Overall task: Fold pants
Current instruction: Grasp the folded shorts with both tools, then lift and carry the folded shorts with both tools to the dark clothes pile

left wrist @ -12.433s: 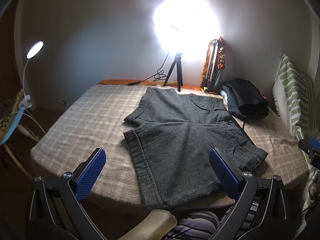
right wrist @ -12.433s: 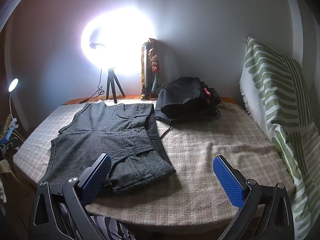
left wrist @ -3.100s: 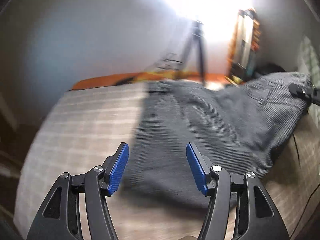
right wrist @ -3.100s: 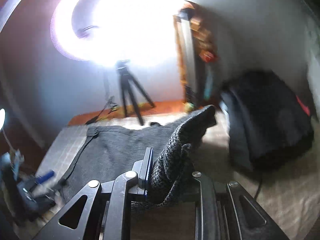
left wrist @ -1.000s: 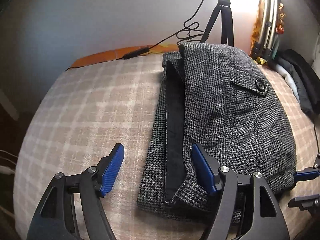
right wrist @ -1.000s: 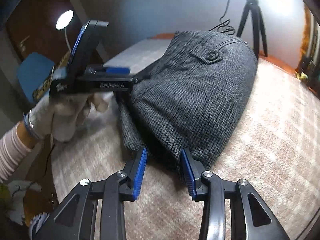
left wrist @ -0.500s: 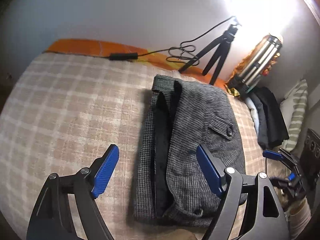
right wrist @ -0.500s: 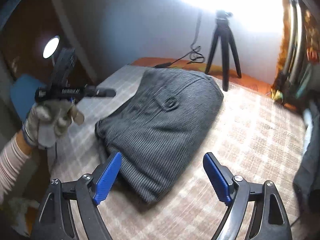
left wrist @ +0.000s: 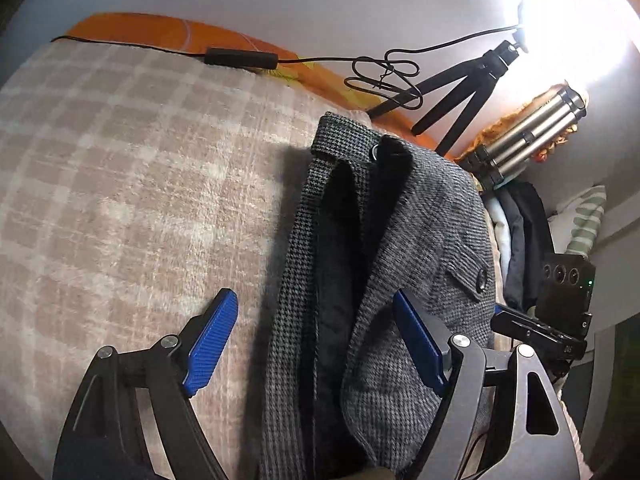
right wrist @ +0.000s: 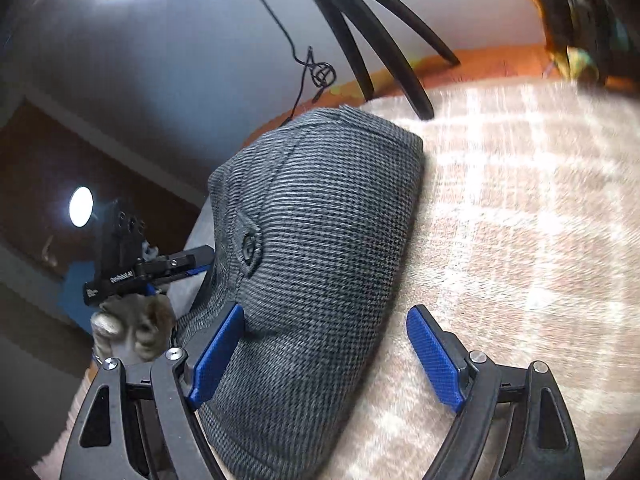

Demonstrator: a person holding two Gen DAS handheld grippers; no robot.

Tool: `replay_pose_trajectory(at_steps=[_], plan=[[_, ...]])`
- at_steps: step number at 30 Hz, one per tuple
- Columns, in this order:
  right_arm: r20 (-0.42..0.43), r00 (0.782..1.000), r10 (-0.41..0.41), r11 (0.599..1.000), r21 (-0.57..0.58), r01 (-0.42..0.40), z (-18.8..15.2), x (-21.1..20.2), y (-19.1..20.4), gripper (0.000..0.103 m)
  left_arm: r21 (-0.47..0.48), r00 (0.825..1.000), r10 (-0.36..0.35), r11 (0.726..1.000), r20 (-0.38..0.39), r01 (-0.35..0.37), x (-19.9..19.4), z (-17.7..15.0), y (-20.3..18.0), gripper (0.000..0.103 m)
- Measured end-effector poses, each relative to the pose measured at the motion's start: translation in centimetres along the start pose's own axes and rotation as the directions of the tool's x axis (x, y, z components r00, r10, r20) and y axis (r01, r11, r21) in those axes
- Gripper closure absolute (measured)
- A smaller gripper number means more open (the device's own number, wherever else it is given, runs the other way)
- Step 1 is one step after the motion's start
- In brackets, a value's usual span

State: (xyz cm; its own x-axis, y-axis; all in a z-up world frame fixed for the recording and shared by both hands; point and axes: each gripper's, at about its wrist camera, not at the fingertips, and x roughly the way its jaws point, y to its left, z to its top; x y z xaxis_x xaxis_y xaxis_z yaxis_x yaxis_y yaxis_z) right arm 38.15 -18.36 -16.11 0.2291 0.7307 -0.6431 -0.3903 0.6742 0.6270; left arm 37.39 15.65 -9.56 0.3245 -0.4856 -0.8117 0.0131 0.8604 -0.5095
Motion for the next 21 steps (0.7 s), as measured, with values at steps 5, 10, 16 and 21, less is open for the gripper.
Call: replay_pose_trajectory(at_steps=[5, 10, 16, 21], plan=[[0.042, 0.997, 0.068, 0.998, 0.009, -0.068, 0.0, 0.3, -0.8, 0.018, 0.019, 1.0, -0.012, 1.0, 0.021, 0.011, 0.3, 0.5, -0.2, 0.023], [0.041, 0.994, 0.099, 0.995, -0.004, -0.099, 0.4, 1.3, -0.3, 0.027, 0.044, 0.999, -0.011, 0.999, 0.03, 0.01, 0.9, 1.0, -1.0, 0.025], [0.031, 0.997, 0.068, 0.998, -0.002, -0.068, 0.4, 1.8, 0.8, 0.067, 0.093, 0.999, 0.022, 0.995, 0.048, -0.027, 2.0, 0.7, -3.1, 0.069], [0.062, 0.998, 0.011, 0.999, -0.048, -0.008, 0.1, 0.8, 2.7, 0.081, 0.133, 0.991, 0.063, 0.988, 0.12, -0.079, 1.0, 0.2, -4.6, 0.086]])
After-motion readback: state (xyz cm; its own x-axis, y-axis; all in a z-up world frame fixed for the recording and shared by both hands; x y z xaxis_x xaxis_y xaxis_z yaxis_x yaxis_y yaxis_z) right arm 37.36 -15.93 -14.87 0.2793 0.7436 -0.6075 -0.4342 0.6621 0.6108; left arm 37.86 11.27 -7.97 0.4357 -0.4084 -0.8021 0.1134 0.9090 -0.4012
